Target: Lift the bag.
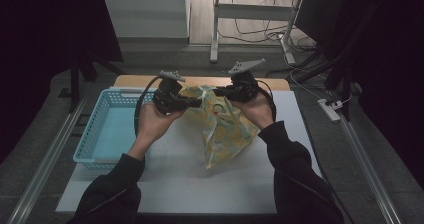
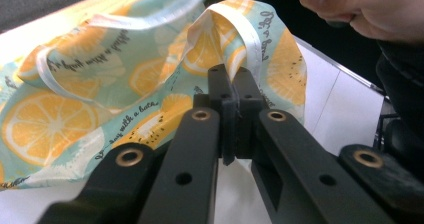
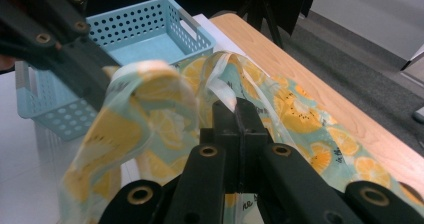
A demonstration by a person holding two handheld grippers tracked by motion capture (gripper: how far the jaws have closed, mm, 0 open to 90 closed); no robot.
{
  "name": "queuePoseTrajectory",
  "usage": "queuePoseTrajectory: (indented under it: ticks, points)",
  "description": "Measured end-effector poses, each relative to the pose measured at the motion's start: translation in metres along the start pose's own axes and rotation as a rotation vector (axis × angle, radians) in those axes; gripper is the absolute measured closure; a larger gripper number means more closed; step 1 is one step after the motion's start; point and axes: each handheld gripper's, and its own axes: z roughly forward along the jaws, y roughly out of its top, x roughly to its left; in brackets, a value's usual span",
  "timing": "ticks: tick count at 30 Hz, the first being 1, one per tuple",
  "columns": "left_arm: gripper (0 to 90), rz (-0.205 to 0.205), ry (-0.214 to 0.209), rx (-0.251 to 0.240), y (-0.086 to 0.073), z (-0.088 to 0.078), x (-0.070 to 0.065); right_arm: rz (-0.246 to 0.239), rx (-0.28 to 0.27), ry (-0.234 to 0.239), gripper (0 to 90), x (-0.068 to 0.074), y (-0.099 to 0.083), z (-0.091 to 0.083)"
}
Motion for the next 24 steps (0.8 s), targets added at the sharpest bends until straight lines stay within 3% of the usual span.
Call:
queuePoseTrajectory:
  ticks: [12,24]
  points:
    - [90.0,0.036,0.001,-0.055,0.035,-0.020,-0.004,-0.020,-0.045,-0.008,90.0,0.003,0.024,-0.025]
    - [90.0,0.077,0.004,-0.125,0.068,-0.042,-0.020,-0.037,-0.108,-0.036,90.0,0.006,0.051,-0.055]
